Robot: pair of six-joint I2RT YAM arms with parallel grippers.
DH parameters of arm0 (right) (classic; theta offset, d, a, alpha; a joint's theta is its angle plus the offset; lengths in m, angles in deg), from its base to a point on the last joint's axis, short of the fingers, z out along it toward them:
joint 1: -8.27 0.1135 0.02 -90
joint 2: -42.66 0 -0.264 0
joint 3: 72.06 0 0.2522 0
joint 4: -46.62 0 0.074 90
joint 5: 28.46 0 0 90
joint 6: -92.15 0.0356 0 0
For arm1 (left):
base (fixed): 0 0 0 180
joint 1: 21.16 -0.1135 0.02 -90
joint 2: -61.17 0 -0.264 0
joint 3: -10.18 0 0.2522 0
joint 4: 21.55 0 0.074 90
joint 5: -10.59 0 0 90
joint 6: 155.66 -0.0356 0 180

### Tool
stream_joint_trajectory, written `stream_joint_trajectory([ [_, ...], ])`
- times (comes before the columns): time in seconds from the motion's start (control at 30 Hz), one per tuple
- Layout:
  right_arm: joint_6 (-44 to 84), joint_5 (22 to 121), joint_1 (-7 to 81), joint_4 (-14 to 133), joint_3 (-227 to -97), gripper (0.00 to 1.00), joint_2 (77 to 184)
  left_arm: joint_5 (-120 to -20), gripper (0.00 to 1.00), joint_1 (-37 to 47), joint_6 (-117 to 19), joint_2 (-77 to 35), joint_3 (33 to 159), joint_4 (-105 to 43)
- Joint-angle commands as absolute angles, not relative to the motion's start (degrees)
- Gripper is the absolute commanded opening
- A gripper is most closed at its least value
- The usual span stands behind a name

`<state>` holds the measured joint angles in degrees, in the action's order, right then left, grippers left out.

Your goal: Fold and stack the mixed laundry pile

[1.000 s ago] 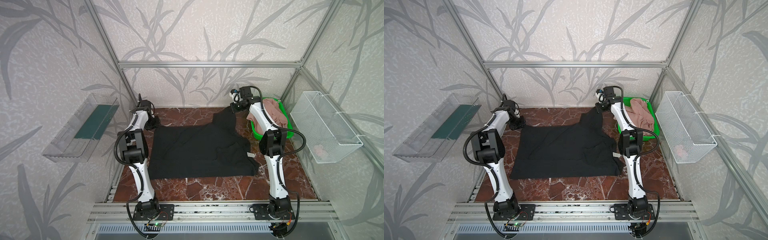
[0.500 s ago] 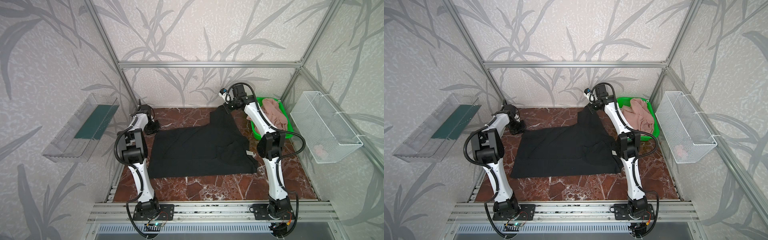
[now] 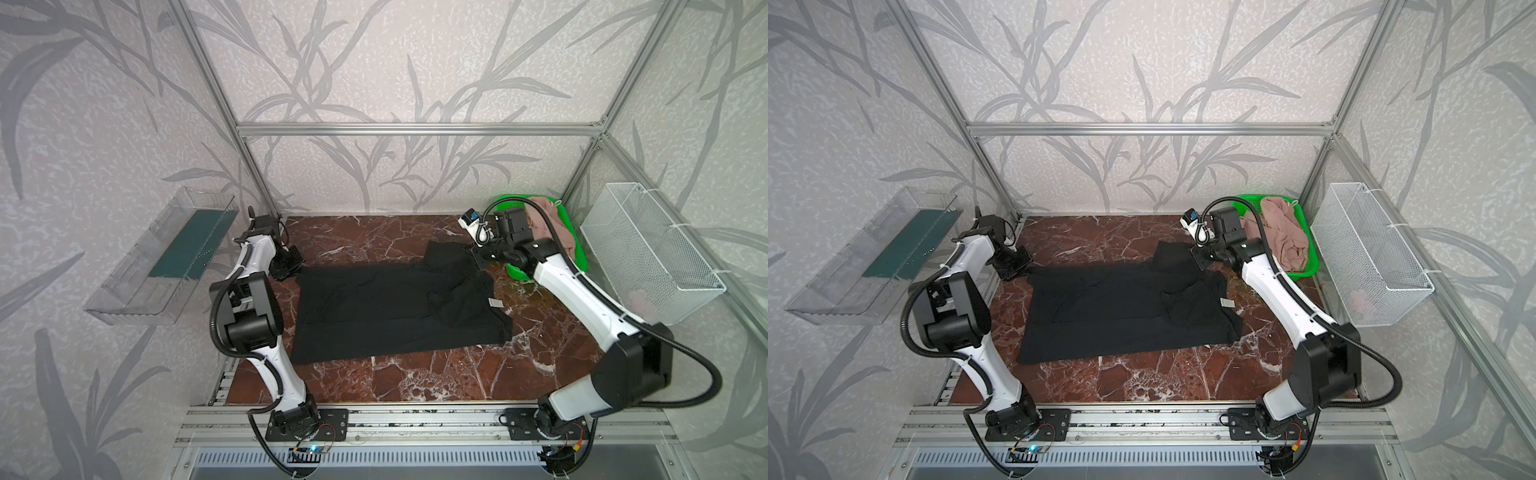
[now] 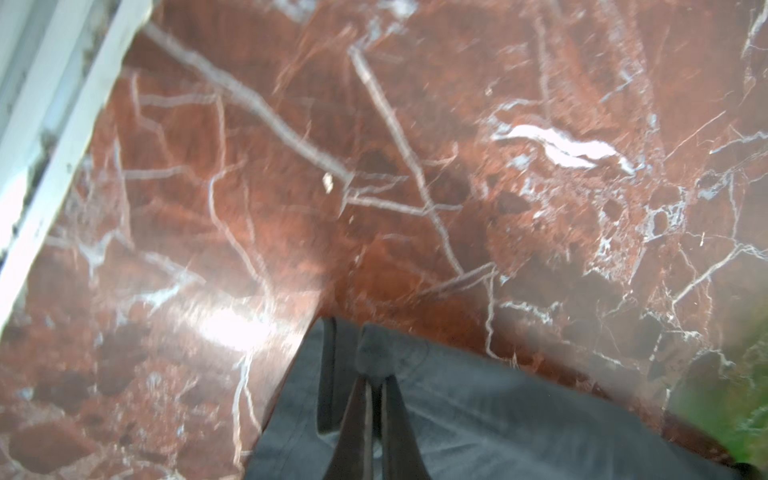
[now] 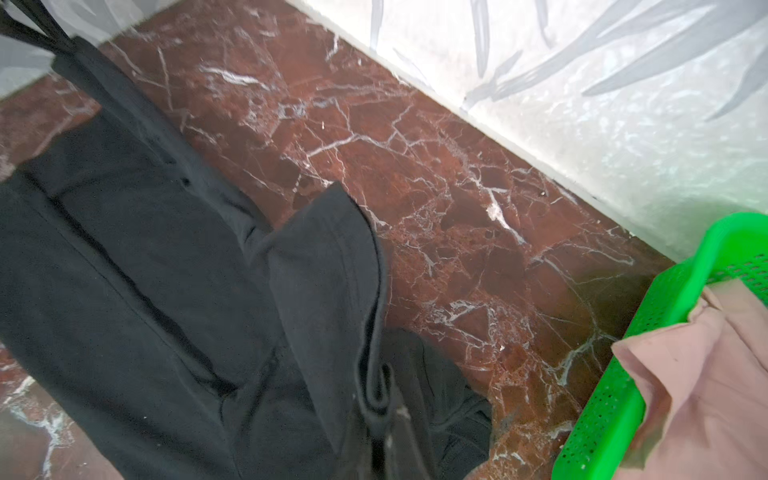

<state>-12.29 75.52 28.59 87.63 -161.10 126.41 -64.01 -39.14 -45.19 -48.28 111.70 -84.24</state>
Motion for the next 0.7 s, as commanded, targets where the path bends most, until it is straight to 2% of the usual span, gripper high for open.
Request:
stream_joint_trajectory([
  [0.0, -8.7, 75.1, 30.1, 83.8, -154.3, 0.0, 121.8, -61.5, 0.0, -39.1, -43.3, -45.5, 106.5, -85.7],
  [0.3, 1.1, 72.7, 32.8, 81.3, -136.5, 0.0, 111.3, -67.1, 0.0, -39.4, -37.9, -35.9, 92.4, -81.5],
  [0.67, 10.4, 65.7, 37.0, 85.0, -129.3, 0.03, 110.4, -66.8, 0.0, -39.5, -36.6, -33.9, 86.7, -81.5],
])
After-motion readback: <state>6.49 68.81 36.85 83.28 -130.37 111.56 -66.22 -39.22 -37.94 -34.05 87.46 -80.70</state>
